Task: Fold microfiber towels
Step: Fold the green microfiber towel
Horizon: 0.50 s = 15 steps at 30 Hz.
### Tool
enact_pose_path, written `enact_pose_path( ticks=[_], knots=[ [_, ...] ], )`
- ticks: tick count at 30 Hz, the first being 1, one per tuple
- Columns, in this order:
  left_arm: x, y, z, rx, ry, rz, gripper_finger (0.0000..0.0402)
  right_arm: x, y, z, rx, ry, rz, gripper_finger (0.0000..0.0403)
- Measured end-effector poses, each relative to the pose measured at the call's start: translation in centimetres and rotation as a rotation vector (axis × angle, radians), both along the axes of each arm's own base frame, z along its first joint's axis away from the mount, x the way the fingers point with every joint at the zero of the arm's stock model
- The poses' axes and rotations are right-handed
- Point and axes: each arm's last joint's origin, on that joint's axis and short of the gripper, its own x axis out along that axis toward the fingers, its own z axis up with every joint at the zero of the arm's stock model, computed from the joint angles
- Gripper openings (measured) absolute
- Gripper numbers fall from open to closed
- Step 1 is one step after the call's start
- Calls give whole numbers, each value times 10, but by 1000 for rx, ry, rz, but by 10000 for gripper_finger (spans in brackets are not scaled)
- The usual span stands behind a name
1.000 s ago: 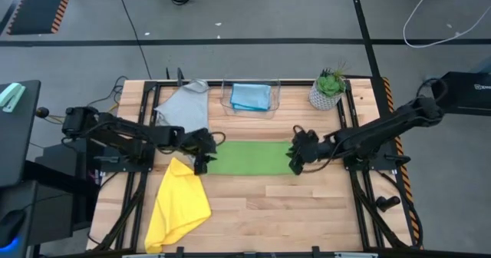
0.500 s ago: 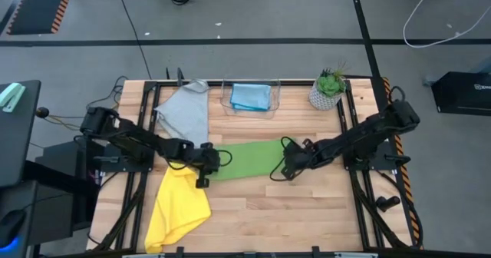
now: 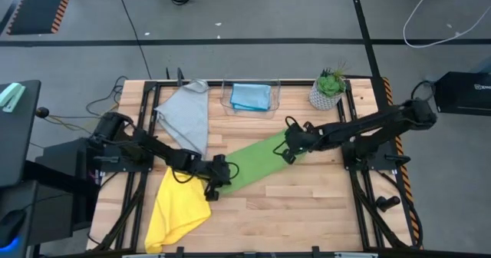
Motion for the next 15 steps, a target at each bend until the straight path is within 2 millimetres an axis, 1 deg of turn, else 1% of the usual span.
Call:
enact_pose_path(
  ticks=[3, 5, 7, 9, 12, 13, 15],
  knots=[
    [0, -4, 24, 44, 6, -55, 5, 1, 17, 16, 31, -98, 47, 26],
    [-5, -2, 37, 78, 27, -68, 8, 5, 31, 19, 53, -144, 79, 22],
    [-11, 5, 44, 119, 55, -45, 11, 8, 43, 18, 59, -190, 99, 16],
    [-19, 18, 47, 156, 110, 8, 10, 14, 54, 14, 67, -223, 114, 11],
    [-23, 34, 44, 175, 198, 79, 5, 21, 69, 5, 82, -256, 141, 7],
    [-25, 38, 42, 183, 230, 90, 5, 24, 74, 2, 89, -271, 149, 7],
    [-23, 41, 37, 190, 245, 97, 9, 27, 80, -7, 97, -251, 152, 8]
  ],
)
